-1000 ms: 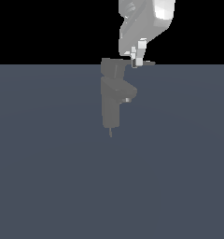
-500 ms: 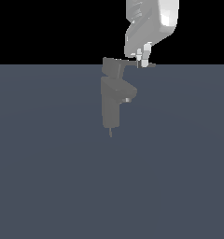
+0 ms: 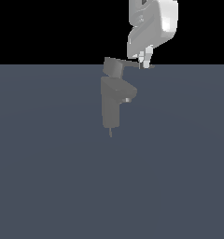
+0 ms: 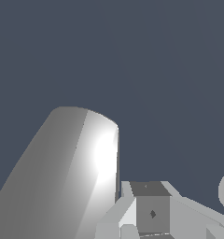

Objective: Turn on the faucet by rotating a designated handle.

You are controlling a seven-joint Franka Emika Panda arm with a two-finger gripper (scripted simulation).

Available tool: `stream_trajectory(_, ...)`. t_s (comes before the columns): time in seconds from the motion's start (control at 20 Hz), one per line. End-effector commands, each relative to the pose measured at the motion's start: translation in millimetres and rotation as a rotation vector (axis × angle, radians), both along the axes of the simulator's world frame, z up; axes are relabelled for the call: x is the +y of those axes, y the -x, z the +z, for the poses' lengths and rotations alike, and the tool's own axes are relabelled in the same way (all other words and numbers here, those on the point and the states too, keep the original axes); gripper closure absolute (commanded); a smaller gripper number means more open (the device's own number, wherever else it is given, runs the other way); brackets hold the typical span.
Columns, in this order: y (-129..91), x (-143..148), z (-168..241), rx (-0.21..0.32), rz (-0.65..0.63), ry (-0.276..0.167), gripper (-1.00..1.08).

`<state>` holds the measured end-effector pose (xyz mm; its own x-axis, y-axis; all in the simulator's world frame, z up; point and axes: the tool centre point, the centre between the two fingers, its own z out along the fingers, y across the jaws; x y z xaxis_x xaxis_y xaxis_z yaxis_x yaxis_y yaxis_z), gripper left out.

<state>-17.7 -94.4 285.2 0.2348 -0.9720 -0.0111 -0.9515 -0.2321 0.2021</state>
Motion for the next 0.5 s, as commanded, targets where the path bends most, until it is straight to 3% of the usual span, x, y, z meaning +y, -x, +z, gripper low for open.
stream_trajectory(0.0,-6,-15,0,-0.005,-0.017,0.004,1.08)
stream_trajectory(0.45,-24,-30,-2,-0.007,-0.023,0.005,1.08)
